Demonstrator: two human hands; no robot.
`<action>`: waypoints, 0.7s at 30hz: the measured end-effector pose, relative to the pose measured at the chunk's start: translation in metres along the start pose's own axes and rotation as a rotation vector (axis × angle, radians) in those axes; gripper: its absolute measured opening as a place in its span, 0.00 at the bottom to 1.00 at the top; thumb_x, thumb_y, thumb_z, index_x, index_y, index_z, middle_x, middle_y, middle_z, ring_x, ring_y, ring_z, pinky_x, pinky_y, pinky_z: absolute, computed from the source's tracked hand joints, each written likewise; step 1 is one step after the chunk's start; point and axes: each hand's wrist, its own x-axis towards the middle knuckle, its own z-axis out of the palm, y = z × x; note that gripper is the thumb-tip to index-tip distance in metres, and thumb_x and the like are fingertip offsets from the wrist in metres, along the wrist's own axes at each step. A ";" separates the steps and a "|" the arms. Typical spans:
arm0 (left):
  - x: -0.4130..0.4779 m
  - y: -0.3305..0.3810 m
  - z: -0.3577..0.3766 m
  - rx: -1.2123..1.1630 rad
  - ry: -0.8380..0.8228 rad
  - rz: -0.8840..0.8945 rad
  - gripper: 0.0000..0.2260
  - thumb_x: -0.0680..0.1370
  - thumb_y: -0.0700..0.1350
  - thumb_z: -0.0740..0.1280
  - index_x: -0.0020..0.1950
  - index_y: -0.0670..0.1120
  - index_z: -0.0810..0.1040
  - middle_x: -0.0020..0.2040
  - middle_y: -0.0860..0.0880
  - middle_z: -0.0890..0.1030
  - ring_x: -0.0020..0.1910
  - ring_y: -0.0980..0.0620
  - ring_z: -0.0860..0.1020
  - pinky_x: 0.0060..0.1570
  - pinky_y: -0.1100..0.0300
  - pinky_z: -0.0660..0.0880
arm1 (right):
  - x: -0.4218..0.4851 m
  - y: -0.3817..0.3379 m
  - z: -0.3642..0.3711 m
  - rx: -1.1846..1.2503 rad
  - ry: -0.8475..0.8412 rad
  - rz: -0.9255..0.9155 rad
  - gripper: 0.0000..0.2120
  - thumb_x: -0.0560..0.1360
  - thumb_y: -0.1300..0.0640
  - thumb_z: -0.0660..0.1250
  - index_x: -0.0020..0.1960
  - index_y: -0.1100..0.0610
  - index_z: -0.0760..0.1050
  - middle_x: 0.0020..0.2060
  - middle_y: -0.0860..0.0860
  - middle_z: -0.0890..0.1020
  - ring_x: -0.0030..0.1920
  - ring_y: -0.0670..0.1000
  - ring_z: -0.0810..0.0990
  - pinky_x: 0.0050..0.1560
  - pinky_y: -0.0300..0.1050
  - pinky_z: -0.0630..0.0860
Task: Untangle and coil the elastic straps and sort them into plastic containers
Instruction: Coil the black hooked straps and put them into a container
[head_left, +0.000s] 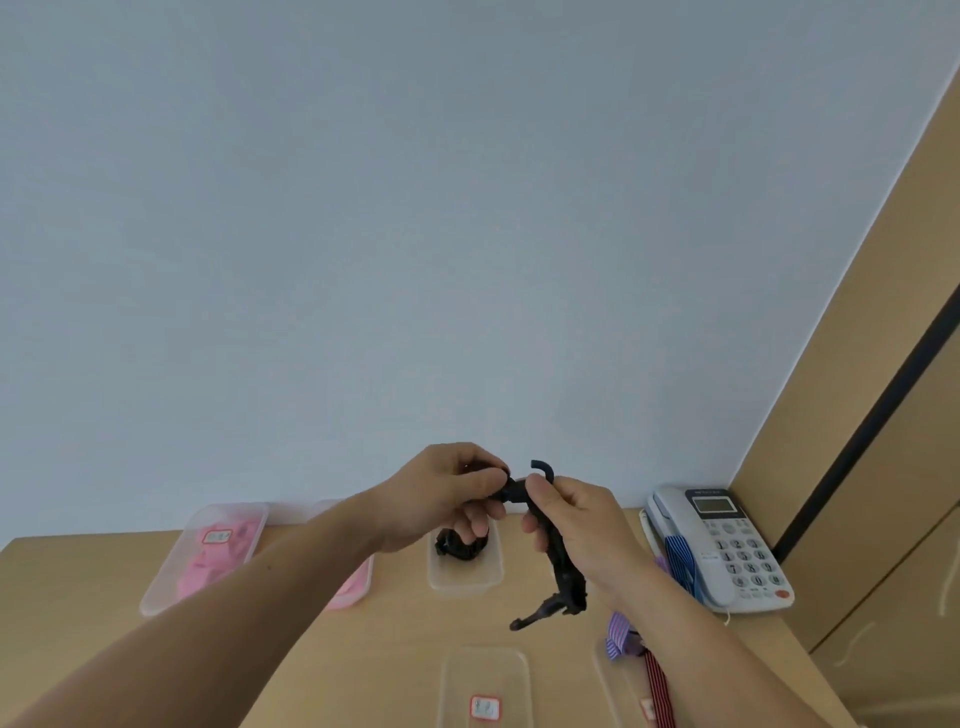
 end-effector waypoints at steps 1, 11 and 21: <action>0.000 -0.001 0.001 0.120 0.034 0.045 0.07 0.81 0.44 0.65 0.57 0.42 0.76 0.40 0.45 0.84 0.34 0.49 0.80 0.35 0.58 0.77 | 0.000 0.000 -0.001 -0.028 0.000 0.021 0.20 0.78 0.44 0.65 0.39 0.60 0.79 0.31 0.53 0.83 0.30 0.50 0.78 0.32 0.38 0.74; 0.009 -0.017 0.027 0.825 0.466 0.402 0.15 0.79 0.49 0.67 0.65 0.48 0.75 0.45 0.53 0.82 0.40 0.54 0.78 0.35 0.71 0.67 | 0.002 -0.004 0.011 0.234 0.128 0.239 0.15 0.78 0.50 0.66 0.41 0.59 0.82 0.39 0.60 0.85 0.34 0.53 0.80 0.37 0.47 0.75; 0.013 -0.038 0.031 1.138 0.470 0.805 0.11 0.75 0.39 0.72 0.57 0.42 0.80 0.45 0.45 0.82 0.38 0.46 0.81 0.33 0.53 0.79 | 0.001 -0.008 0.024 0.359 0.300 0.214 0.20 0.80 0.46 0.63 0.36 0.54 0.84 0.29 0.55 0.82 0.28 0.52 0.76 0.32 0.46 0.69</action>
